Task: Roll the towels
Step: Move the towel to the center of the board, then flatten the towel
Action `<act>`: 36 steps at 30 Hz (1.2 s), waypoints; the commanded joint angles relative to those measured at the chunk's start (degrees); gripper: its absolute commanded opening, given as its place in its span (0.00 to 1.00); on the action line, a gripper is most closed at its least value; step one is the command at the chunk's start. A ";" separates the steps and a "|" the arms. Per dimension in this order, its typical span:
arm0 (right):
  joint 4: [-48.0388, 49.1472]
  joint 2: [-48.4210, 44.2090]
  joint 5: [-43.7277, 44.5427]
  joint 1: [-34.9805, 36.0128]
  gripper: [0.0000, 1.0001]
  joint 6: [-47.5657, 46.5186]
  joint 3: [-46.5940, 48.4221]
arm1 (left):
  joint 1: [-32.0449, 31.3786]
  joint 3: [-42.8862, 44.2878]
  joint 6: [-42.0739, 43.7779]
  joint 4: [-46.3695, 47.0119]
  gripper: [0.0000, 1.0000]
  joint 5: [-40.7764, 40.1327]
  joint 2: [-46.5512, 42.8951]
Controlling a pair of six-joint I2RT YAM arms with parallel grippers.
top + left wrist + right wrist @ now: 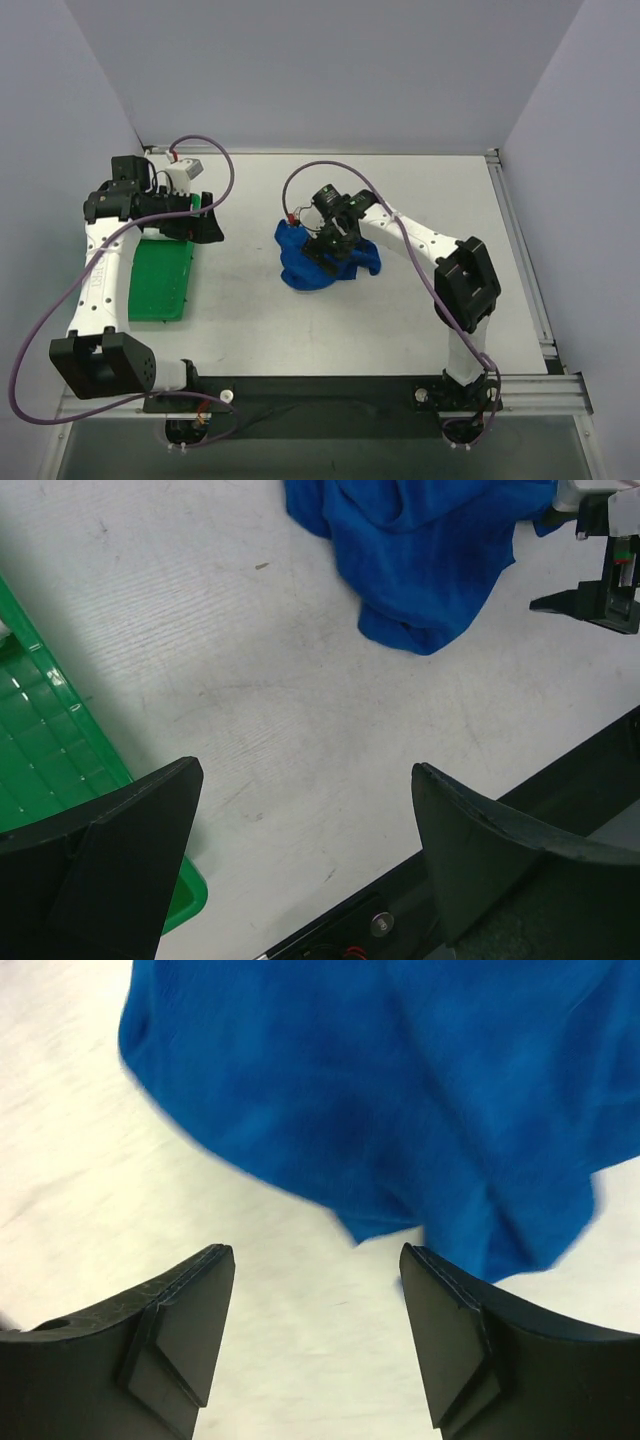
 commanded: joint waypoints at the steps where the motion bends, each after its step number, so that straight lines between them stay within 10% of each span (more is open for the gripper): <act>1: -8.16 -6.82 -12.62 -3.79 0.68 6.79 -3.78 | 0.08 -0.76 3.85 -0.48 0.97 3.87 -0.04; 15: -6.58 -1.57 -13.69 -18.12 0.47 14.79 -7.21 | -14.13 -8.84 6.67 6.46 0.75 3.00 9.01; 27: -5.79 7.23 -16.67 -19.26 0.44 18.04 -6.52 | -26.10 -16.76 -0.36 19.81 0.78 -4.12 18.05; 36: -5.52 7.15 -19.65 -22.77 0.00 18.13 -6.43 | -30.41 -13.60 -3.35 25.98 0.63 -5.98 27.64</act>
